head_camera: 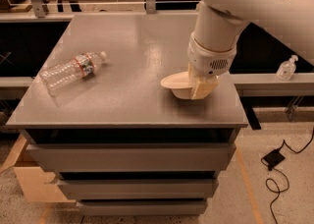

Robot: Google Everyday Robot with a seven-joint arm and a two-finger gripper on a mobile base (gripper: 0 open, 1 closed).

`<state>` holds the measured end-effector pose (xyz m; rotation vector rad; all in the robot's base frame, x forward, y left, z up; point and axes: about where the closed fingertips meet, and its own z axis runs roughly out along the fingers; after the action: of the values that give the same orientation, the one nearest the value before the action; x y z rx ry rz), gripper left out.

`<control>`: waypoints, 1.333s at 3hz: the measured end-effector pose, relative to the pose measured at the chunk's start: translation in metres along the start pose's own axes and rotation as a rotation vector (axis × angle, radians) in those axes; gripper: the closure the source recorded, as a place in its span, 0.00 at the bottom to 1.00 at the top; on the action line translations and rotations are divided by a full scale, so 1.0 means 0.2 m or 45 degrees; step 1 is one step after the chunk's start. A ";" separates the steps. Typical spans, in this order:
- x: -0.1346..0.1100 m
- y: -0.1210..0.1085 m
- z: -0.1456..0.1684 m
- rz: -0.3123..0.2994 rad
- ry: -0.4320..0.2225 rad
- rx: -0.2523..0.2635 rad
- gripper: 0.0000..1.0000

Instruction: Move paper bowl near water bottle

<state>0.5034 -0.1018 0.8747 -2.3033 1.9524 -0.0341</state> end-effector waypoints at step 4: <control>-0.53 0.06 -0.09 -0.652 -0.091 0.195 1.00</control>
Offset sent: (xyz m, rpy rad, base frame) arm -0.0076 0.0516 0.0139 0.0191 -0.0874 0.2189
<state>0.4722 -0.0013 0.8976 -2.5851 1.2341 -0.1395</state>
